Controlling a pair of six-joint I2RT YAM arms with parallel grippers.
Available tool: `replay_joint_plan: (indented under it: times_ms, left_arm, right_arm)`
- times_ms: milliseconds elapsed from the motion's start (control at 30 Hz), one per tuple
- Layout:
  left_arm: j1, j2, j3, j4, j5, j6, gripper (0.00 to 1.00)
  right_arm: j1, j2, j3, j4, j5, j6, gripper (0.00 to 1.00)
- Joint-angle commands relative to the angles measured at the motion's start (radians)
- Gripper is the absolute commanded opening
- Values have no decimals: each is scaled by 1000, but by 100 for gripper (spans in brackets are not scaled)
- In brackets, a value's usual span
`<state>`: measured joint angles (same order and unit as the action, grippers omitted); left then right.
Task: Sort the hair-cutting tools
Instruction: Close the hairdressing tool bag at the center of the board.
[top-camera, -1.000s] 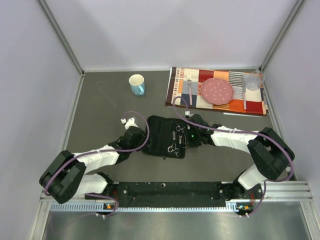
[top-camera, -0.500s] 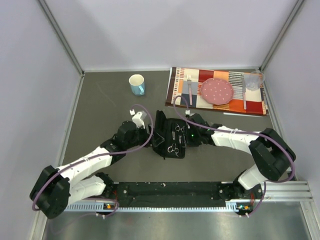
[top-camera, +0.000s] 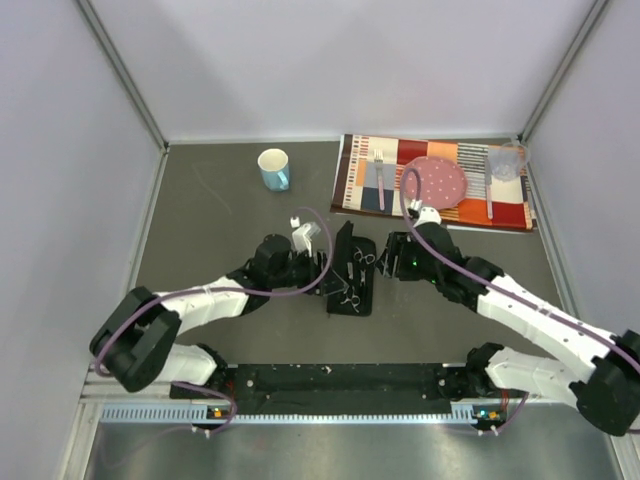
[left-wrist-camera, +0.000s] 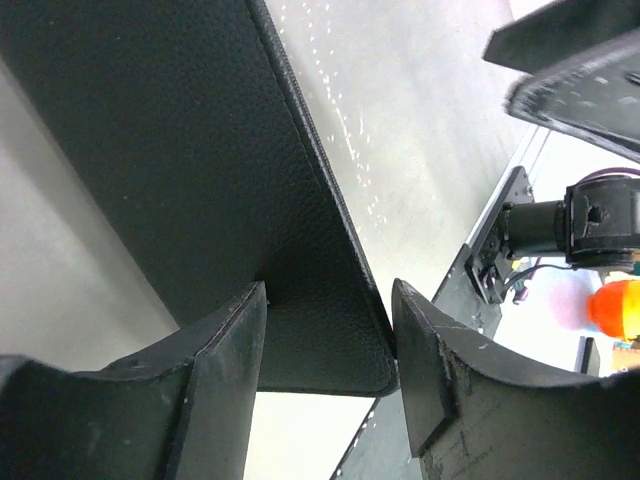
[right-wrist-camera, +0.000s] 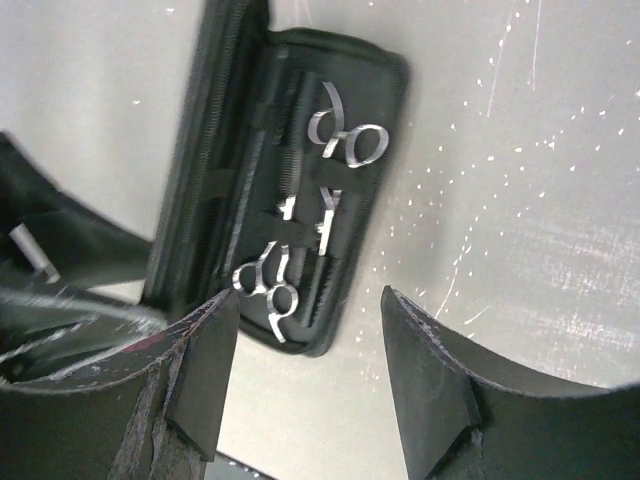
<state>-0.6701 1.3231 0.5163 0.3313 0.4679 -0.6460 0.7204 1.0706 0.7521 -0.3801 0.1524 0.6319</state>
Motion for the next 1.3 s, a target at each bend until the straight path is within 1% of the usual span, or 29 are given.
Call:
replay_joint_plan:
  times_ms: [0,67,167,233,300,367,433,467,533,567,600,667,700,733,767,800,833,867,900,933,967,1033,1167,1200,1267]
  left_arm:
    - [-11,100,34,228,81,-35,56]
    - [-17,134,28,294,130,-66,57]
    - [-25,214,22,415,188,-107,60]
    - [-31,241,13,515,215,-139,61]
    - [-39,252,5,557,232,-155,65]
    - [-45,234,5,565,227,-156,68]
    - [-49,219,13,533,201,-135,69]
    - [-49,206,22,449,187,-121,69]
    - [-54,203,51,366,129,-74,68]
    - [-54,208,57,297,98,-66,66]
    - [-55,209,76,247,31,-60,64]
    - [-56,228,79,235,23,-40,62]
    - [-56,240,85,241,20,-40,61]
    - [-57,252,93,238,11,-46,58]
    - [-57,280,102,226,5,-49,48]
    - [-57,295,125,191,-3,-52,45]
    - [-59,306,132,178,-8,-55,42]
    - [-59,323,137,167,-34,-57,37]
    - [-59,329,146,132,-50,-58,35]
    - [-59,334,151,117,-69,-55,34]
    - [-59,335,152,94,-124,-53,33]
    - [-59,332,168,11,-176,-40,34]
    - [-60,292,172,-84,-282,-17,48]
    - [-60,283,174,-98,-294,-9,54]
    - [-60,263,168,-124,-304,-3,60]
  right_arm:
    - [23,-130,-49,-25,-26,6,59]
    - [39,-202,-75,-23,-31,6,59]
    - [57,-262,-97,-7,-57,2,59]
    - [73,-267,-102,-2,-82,-3,60]
    - [85,-264,-103,-2,-82,-1,60]
    - [96,-259,-106,-2,-79,5,60]
    - [100,-247,-106,7,-76,8,59]
    - [106,-241,-106,12,-76,9,59]
    - [122,-212,-105,32,-70,12,58]
    - [134,-202,-105,40,-62,18,57]
    - [172,-190,-108,52,-32,20,56]
    - [218,-158,-114,102,4,20,54]
    - [256,-146,-115,119,36,20,49]
    - [273,-133,-112,139,44,20,47]
    - [283,-103,-111,167,47,22,44]
    - [293,-87,-108,185,49,25,37]
    - [306,-68,-100,202,47,23,34]
    - [312,-32,-99,219,47,25,31]
    - [313,-12,-96,221,58,34,26]
    - [315,5,-97,222,62,48,25]
    - [317,41,-100,222,88,57,24]
    - [315,72,-115,216,124,96,22]
    - [300,137,-148,216,162,150,20]
    - [292,155,-152,225,162,156,20]
    - [272,169,-166,234,158,160,21]
